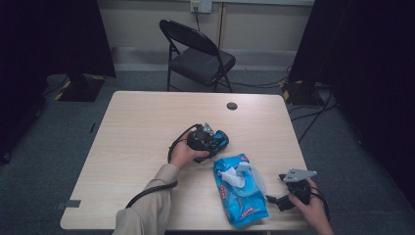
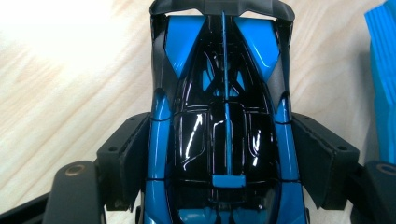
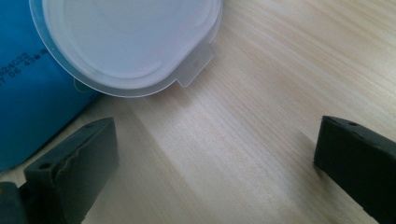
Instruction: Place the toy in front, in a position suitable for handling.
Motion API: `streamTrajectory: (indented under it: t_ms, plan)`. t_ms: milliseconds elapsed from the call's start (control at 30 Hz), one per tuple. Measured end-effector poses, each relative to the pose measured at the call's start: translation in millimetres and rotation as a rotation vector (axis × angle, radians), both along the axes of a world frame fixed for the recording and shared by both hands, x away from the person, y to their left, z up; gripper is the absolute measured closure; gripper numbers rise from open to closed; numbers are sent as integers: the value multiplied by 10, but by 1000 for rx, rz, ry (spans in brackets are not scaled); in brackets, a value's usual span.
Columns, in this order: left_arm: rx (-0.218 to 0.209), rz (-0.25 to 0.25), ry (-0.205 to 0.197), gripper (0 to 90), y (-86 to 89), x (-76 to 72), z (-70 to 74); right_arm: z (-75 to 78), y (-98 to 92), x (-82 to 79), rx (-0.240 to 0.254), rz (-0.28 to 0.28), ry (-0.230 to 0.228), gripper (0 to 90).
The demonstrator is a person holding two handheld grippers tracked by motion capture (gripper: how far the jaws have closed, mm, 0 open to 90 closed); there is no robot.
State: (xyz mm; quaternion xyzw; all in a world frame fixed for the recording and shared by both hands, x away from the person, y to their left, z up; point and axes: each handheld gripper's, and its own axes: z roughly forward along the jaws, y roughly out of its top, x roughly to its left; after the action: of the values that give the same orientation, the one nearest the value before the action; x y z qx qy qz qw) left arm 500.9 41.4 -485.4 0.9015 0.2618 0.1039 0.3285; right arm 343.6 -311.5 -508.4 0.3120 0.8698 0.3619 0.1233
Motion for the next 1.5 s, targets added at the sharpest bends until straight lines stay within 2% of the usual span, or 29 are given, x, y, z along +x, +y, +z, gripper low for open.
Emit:
streamTrajectory:
  t_ms: [167, 367, 500, 567, 767, 800, 967, 1100, 1333, 1500]
  plan:
    - [7, 13, -3, 262, 52, -1, 48, 0, -1, -2, 0, 0, 1, 0]
    - [-13, 24, 6, 281, 101, -4, 116, 0, -1, -3, 0, 0, 1, 0]
    - [13, 20, 11, 281, 154, -11, 135, 0, -3, -2, 0, 1, 0, 0]
    - [-2, 36, 22, 281, 184, -13, 141, 1, -4, -5, 0, -1, 1, 0]
    - [3, 41, 18, 281, 264, -35, 228, 1, -7, -6, 1, 0, 1, 0]
    - [-11, 51, 17, 281, 309, -41, 266, 1, -7, -6, 1, 0, 1, 0]
    - [-4, 65, 12, 282, 431, -67, 319, 1, -8, -8, 0, -1, 1, 0]
    - [-2, 85, 13, 281, 621, -129, 350, 1, -10, -9, -1, 0, 1, 0]
    - [8, 127, 41, 281, 924, -244, 235, 1, -10, -10, -1, 0, 0, 0]
    - [25, 140, 50, 281, 1003, -322, 140, 0, -9, -12, 0, -2, 0, 0]
